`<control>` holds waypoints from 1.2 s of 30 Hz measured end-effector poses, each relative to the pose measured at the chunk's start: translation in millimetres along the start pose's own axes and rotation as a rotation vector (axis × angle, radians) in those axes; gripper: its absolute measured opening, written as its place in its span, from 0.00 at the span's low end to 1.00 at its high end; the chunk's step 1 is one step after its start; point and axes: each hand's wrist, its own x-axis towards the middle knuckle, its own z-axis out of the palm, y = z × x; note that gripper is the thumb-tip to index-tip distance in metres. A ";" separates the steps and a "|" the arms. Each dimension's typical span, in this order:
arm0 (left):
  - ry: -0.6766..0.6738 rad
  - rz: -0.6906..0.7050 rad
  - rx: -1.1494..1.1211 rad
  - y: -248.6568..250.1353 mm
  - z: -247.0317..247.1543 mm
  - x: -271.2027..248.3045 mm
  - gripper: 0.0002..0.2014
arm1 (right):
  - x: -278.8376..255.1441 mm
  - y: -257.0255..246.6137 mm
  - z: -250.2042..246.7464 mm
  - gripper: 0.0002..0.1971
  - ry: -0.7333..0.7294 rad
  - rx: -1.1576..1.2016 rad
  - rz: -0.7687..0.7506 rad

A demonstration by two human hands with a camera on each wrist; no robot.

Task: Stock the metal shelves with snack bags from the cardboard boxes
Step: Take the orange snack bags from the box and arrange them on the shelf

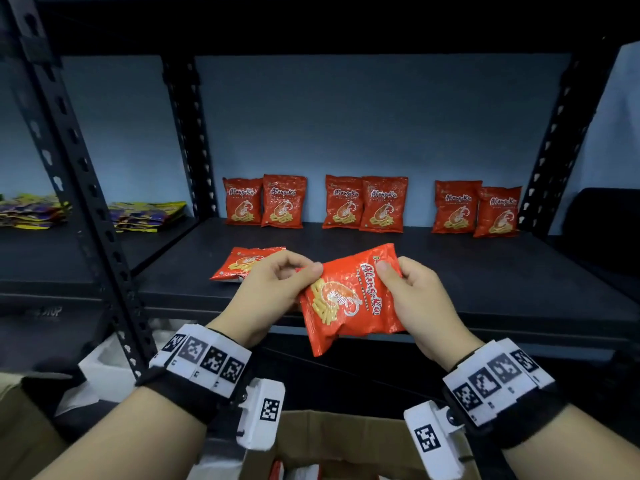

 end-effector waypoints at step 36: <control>0.406 0.347 0.332 -1.4 19.1 -7.4 0.23 | -10.7 15.4 13.6 0.27 0.299 -0.135 -0.267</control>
